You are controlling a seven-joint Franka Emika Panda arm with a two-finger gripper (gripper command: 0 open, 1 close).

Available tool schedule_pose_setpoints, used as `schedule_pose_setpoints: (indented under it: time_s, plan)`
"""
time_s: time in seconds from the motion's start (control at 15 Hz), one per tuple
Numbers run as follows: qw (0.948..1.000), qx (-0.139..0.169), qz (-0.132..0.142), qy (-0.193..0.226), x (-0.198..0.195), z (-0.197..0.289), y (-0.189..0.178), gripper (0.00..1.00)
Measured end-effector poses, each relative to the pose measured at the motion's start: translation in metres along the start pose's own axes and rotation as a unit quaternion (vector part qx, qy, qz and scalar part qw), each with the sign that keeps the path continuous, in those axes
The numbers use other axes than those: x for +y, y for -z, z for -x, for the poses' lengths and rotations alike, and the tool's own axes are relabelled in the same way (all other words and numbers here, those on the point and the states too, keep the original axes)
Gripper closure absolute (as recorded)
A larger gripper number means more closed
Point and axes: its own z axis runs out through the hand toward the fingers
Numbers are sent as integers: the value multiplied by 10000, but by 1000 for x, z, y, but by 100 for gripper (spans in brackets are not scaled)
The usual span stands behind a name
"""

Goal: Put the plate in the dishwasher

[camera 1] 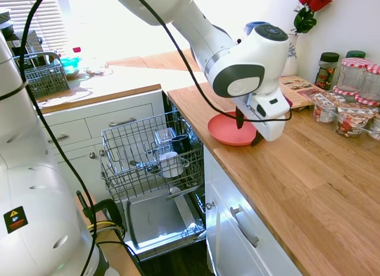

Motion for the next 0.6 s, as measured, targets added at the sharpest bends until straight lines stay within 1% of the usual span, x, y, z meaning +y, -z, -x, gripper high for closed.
schedule_pose_setpoints:
  time_s: [0.6]
  plan:
    - [9998,-93,-23,-154,-1,-2,-10,100]
